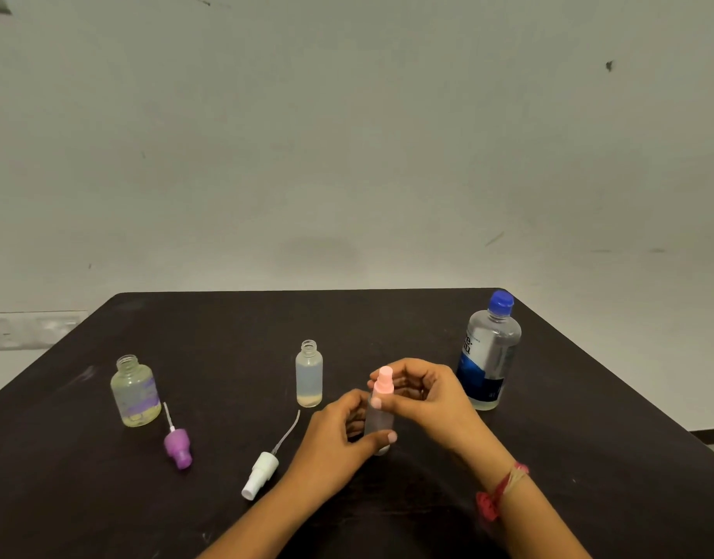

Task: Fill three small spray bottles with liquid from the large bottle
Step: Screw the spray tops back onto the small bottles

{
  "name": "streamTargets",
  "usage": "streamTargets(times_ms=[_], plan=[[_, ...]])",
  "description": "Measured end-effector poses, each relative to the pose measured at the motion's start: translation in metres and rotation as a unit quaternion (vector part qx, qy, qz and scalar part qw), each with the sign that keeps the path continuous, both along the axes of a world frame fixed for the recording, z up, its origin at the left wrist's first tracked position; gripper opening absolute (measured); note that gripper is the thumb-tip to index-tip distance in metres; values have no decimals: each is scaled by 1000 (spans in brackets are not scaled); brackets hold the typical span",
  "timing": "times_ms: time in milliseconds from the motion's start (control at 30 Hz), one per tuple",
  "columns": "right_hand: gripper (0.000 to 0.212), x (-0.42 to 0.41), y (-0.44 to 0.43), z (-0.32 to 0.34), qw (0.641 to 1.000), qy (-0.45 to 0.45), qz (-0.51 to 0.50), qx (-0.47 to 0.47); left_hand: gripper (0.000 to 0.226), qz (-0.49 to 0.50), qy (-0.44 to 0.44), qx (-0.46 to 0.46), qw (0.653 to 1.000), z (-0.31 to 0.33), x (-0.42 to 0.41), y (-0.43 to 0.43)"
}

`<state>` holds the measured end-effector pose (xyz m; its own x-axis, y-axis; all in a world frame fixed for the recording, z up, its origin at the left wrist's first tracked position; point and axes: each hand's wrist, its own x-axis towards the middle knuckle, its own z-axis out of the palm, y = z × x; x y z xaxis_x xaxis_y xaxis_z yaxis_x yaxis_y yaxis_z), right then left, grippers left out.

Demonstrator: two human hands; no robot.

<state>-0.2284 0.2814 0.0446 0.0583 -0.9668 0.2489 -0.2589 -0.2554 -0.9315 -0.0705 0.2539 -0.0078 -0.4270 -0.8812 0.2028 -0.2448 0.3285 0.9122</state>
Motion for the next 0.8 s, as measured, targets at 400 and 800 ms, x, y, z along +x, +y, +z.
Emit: streamTargets(times_ms=[400, 800], plan=[[25, 0, 1, -2, 1000, 24, -9, -4, 34, 7, -1, -4, 1000, 0, -3, 0], [28, -3, 0, 0, 999, 30, 24, 22, 31, 7, 1, -18, 1000, 1, -3, 2]])
